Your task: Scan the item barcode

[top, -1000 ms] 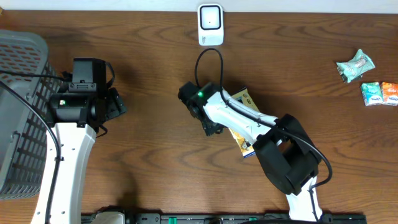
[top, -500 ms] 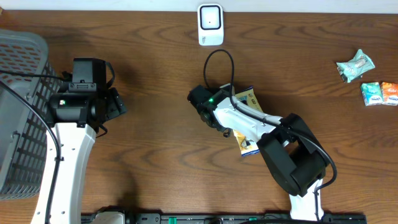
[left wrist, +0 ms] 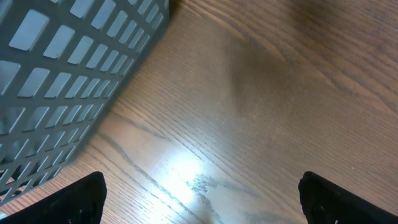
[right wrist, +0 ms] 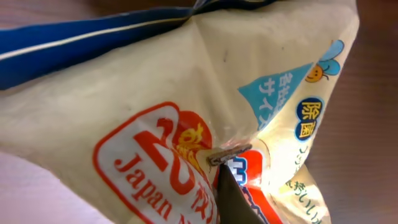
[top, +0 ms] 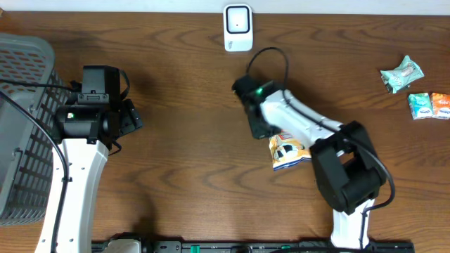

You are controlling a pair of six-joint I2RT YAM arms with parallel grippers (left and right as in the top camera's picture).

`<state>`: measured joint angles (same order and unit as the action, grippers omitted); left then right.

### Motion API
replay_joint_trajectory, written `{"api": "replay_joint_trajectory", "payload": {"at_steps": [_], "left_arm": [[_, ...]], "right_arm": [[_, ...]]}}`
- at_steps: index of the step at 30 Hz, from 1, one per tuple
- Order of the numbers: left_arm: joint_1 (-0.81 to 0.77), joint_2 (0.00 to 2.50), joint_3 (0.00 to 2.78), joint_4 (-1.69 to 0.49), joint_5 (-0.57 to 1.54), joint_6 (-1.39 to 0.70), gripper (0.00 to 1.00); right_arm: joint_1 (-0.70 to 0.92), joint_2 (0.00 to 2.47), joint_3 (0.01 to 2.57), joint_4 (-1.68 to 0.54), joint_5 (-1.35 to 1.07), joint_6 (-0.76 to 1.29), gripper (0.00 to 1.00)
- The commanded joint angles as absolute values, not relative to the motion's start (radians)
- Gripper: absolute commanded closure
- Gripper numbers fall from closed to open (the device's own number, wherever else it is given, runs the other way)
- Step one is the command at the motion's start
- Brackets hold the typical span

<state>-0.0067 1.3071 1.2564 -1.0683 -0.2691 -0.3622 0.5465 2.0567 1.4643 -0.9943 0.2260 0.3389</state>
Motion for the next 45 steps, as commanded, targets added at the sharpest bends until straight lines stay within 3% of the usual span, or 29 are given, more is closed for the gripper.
{"api": "replay_joint_trajectory", "payload": {"at_steps": [1, 7, 14, 18, 24, 28, 34, 36, 40, 45], "left_arm": [[-0.003, 1.308, 1.259, -1.071, -0.290, -0.356, 0.02], [-0.003, 1.308, 1.259, -1.071, -0.289, -0.356, 0.02], [-0.003, 1.308, 1.259, -1.071, -0.289, -0.356, 0.02], [-0.003, 1.308, 1.259, -1.071, -0.290, -0.356, 0.02], [-0.003, 1.308, 1.259, -1.071, -0.289, -0.356, 0.02], [-0.003, 1.308, 1.259, -1.071, -0.289, -0.356, 0.02], [-0.003, 1.308, 1.259, -1.071, -0.289, -0.356, 0.02], [-0.003, 1.308, 1.259, -1.071, -0.289, -0.356, 0.02], [-0.003, 1.308, 1.259, -1.071, -0.289, -0.356, 0.02], [-0.003, 1.308, 1.259, -1.071, -0.289, -0.356, 0.02]], "right_arm": [[0.499, 2.030, 1.553, -1.014, -0.263, 0.190, 0.99], [0.390, 1.990, 1.620, -0.974, -0.841, 0.061, 0.99], [0.318, 2.010, 1.538, -0.894, -1.253, 0.051, 0.99], [0.301, 2.015, 1.437, -0.819, -1.231, 0.052, 0.99], [0.311, 2.007, 1.395, -0.865, -0.862, 0.067, 0.96], [0.323, 1.994, 1.429, -0.889, -0.768, 0.104, 0.85], [0.409, 1.986, 1.585, -1.015, -0.489, 0.113, 0.50], [0.457, 1.986, 1.620, -1.029, -0.385, 0.128, 0.43], [0.604, 1.986, 1.638, -0.986, -0.200, 0.148, 0.01], [0.752, 1.987, 1.634, -0.960, 0.070, 0.250, 0.01]]}}
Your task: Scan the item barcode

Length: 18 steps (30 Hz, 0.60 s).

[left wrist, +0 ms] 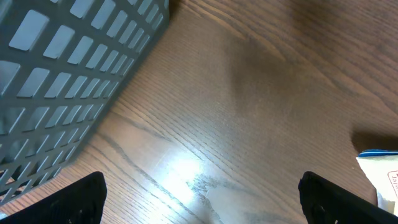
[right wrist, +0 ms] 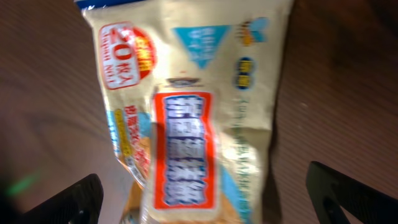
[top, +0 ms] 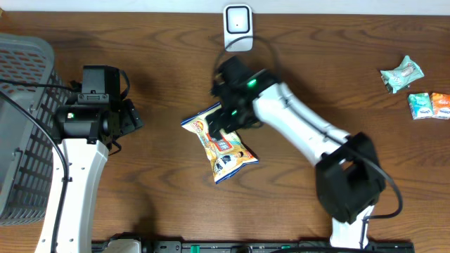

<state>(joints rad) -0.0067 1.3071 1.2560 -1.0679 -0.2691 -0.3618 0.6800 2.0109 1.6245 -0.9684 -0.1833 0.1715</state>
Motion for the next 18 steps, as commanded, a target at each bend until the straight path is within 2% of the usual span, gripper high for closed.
{"api": "replay_joint_trajectory", "payload": {"at_steps": [1, 5, 9, 18], "left_arm": [[-0.003, 1.308, 1.259, -1.071, -0.289, -0.356, 0.02], [-0.003, 1.308, 1.259, -1.071, -0.289, -0.356, 0.02], [-0.003, 1.308, 1.259, -1.071, -0.290, -0.356, 0.02], [-0.003, 1.308, 1.259, -1.071, -0.289, -0.356, 0.02]], "right_arm": [[0.778, 1.988, 1.633, -0.955, 0.114, 0.266, 0.01], [0.869, 2.000, 1.617, -0.923, 0.237, 0.318, 0.01], [0.921, 2.022, 1.579, -0.888, 0.262, 0.318, 0.01], [0.963, 2.109, 1.494, -0.786, 0.351, 0.280, 0.01]]}}
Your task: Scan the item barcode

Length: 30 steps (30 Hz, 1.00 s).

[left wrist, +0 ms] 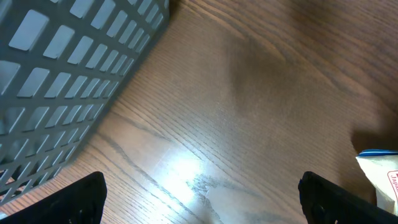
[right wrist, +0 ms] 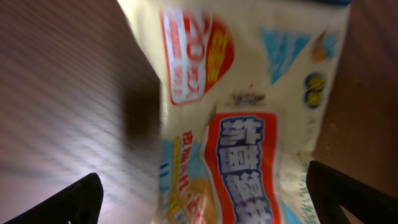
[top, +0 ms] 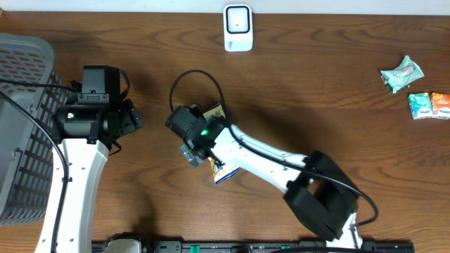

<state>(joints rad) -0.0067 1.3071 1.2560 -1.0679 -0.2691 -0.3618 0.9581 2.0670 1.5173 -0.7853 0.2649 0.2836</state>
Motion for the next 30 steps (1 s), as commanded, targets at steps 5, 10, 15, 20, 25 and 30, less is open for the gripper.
{"api": "replay_joint_trajectory", "payload": {"at_steps": [5, 10, 15, 20, 25, 30], "left_arm": [[-0.003, 1.308, 1.259, -1.071, -0.290, -0.356, 0.02], [-0.003, 1.308, 1.259, -1.071, -0.289, -0.356, 0.02], [-0.003, 1.308, 1.259, -1.071, -0.290, -0.356, 0.02], [-0.003, 1.308, 1.259, -1.071, -0.290, -0.356, 0.02], [-0.003, 1.308, 1.259, -1.071, -0.290, -0.356, 0.02], [-0.003, 1.308, 1.259, -1.071, -0.290, -0.356, 0.02]], "right_arm": [[0.945, 2.157, 1.494, -0.807, 0.414, 0.281, 0.11], [0.910, 2.158, 1.494, -0.807, 0.415, 0.281, 0.57], [0.860, 2.157, 1.505, -0.812, 0.269, 0.280, 0.99], [0.793, 2.133, 1.595, -0.895, 0.028, 0.279, 0.99], [0.678, 2.083, 1.694, -0.947, -0.424, 0.168, 0.99], [0.549, 2.082, 1.692, -0.935, -0.873, 0.099, 0.99]]}}
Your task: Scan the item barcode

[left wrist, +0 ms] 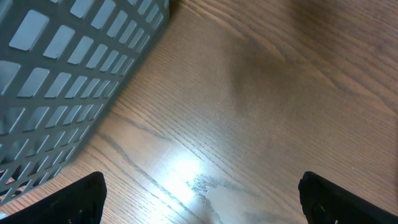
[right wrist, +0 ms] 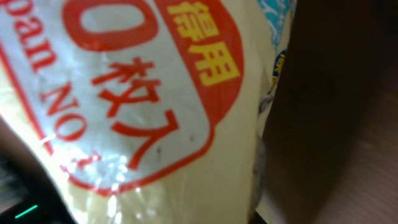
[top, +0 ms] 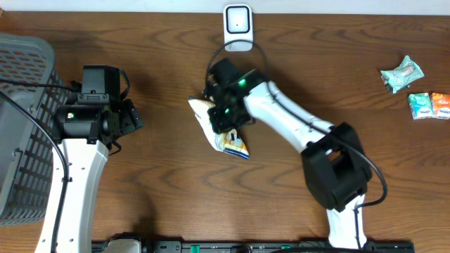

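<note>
A cream snack packet [top: 223, 133] with a red label hangs tilted over the table's middle. My right gripper [top: 223, 105] is shut on its upper end. The packet [right wrist: 155, 112] fills the right wrist view, and the fingers are hidden behind it. A white barcode scanner [top: 238, 28] stands at the far edge, just beyond the gripper. No barcode shows in any view. My left gripper [top: 132, 118] hovers open over bare wood near the basket, with nothing between its fingertips [left wrist: 81, 199].
A grey plastic basket [top: 21, 126] fills the left side, and its wall [left wrist: 62, 62] shows in the left wrist view. Small wrapped snacks lie at the far right: a green one [top: 402, 74] and a green and orange pair [top: 429, 105].
My right gripper was open over the packet lying left of centre. Now it is farther back and to the right, shut on the packet. The left arm has not moved.
At first the packet lay right of centre under the right arm, filling the wrist view. Then it lay in the table's middle with the right gripper open above it. The gripper then stood open farther left. Now it holds the packet before the scanner.
</note>
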You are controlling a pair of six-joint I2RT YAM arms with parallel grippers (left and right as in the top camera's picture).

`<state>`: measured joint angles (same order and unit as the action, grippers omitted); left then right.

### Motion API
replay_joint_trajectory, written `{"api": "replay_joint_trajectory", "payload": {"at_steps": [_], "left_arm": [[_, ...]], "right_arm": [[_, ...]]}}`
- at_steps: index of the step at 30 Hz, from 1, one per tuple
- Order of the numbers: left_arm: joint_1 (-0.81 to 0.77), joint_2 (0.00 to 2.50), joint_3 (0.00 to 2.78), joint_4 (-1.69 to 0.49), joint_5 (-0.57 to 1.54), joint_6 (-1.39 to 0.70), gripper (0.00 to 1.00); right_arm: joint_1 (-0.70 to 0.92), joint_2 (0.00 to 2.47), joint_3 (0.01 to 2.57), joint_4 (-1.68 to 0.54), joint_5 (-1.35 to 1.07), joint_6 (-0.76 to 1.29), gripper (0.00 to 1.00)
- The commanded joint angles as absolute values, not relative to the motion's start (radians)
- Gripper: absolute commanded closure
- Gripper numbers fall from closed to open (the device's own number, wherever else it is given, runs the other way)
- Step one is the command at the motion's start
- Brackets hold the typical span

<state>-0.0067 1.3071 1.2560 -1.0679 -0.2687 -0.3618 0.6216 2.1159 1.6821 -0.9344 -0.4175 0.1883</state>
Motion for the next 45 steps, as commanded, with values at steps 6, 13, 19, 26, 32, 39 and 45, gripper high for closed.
{"api": "replay_joint_trajectory", "payload": {"at_steps": [6, 13, 19, 26, 32, 39, 45], "left_arm": [[-0.003, 1.308, 1.259, -1.071, -0.289, -0.356, 0.02], [-0.003, 1.308, 1.259, -1.071, -0.290, -0.356, 0.02], [-0.003, 1.308, 1.259, -1.071, -0.289, -0.356, 0.03], [-0.003, 1.308, 1.259, -1.071, -0.290, -0.356, 0.03], [-0.003, 1.308, 1.259, -1.071, -0.289, -0.356, 0.02], [-0.003, 1.308, 1.259, -1.071, -0.289, -0.356, 0.02], [-0.003, 1.308, 1.259, -1.071, -0.289, -0.356, 0.02]], "right_arm": [[0.438, 2.082, 1.573, -0.888, -1.164, 0.047, 0.99], [0.340, 2.082, 1.308, -0.754, -1.126, 0.192, 0.99], [0.271, 2.078, 1.291, -0.782, -0.795, 0.220, 0.73], [0.209, 2.066, 1.489, -1.034, -0.566, 0.131, 0.40], [0.231, 2.066, 1.634, -1.204, -0.456, 0.065, 0.20], [0.307, 2.067, 1.608, -1.279, -0.454, 0.021, 0.01], [0.355, 2.066, 1.495, -1.222, -0.455, 0.021, 0.01]]}}
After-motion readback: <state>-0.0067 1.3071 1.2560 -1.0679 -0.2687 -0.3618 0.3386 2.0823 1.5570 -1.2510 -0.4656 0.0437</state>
